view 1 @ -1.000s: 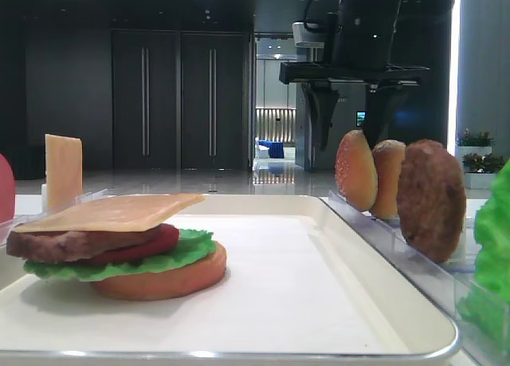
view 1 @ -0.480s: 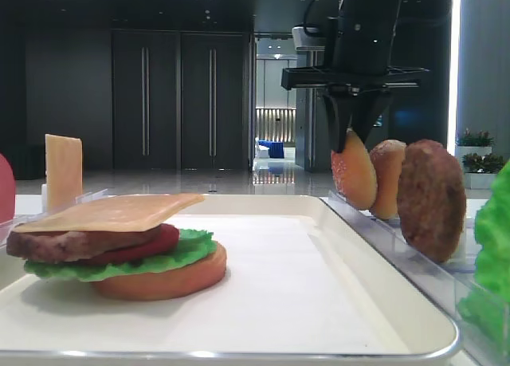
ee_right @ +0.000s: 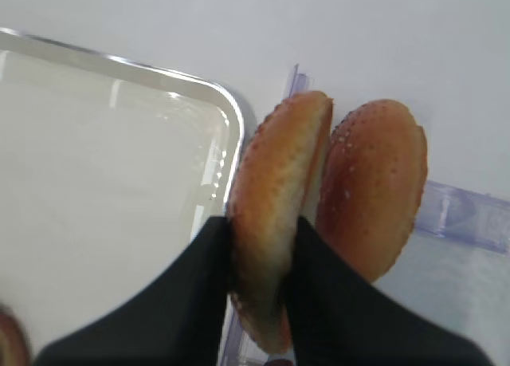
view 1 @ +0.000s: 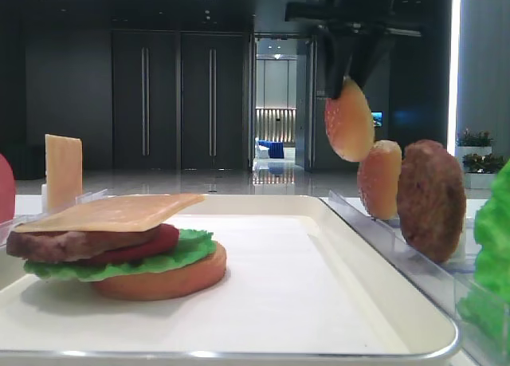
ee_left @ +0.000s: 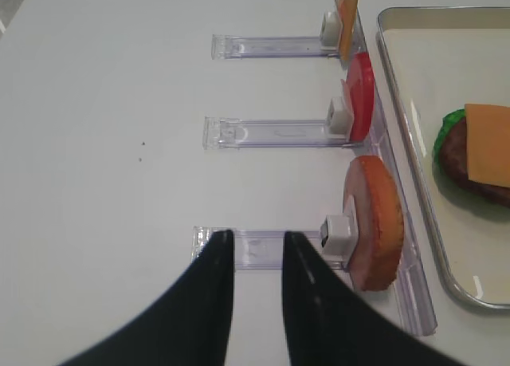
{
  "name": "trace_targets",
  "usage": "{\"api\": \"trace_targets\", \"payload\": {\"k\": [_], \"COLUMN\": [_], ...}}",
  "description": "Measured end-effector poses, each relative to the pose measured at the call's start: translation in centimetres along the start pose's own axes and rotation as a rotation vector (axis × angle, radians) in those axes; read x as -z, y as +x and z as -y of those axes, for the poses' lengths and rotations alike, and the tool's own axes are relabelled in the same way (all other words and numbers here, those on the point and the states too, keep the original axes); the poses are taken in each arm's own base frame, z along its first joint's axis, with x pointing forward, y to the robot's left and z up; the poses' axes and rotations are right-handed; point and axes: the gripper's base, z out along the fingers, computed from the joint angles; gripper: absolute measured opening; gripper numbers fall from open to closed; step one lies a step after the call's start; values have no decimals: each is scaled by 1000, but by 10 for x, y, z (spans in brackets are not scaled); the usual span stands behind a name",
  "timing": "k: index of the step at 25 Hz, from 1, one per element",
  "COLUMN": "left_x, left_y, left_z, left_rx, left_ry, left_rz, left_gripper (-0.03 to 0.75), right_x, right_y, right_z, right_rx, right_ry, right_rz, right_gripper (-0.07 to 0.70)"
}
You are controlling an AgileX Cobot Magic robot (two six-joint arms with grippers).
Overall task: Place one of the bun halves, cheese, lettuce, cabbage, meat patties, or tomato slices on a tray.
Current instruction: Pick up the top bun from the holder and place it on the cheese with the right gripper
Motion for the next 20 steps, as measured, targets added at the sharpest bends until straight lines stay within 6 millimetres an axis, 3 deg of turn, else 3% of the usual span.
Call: {"api": "trace_targets", "payload": {"k": [6,20], "left_x": [0,0], "left_y": [0,0], "left_z": [0,0], "left_rx": [0,0], "left_ry": [0,0], "left_rz": [0,0], "left_gripper": [159,159], "right_x": [28,52], "right_y": [-4,3], "right_z": [-10,-28], "right_rx": [-29,-16], "right_ry": [-108,-121], "right_rz": [-13,19], "right_gripper": [160,152]}}
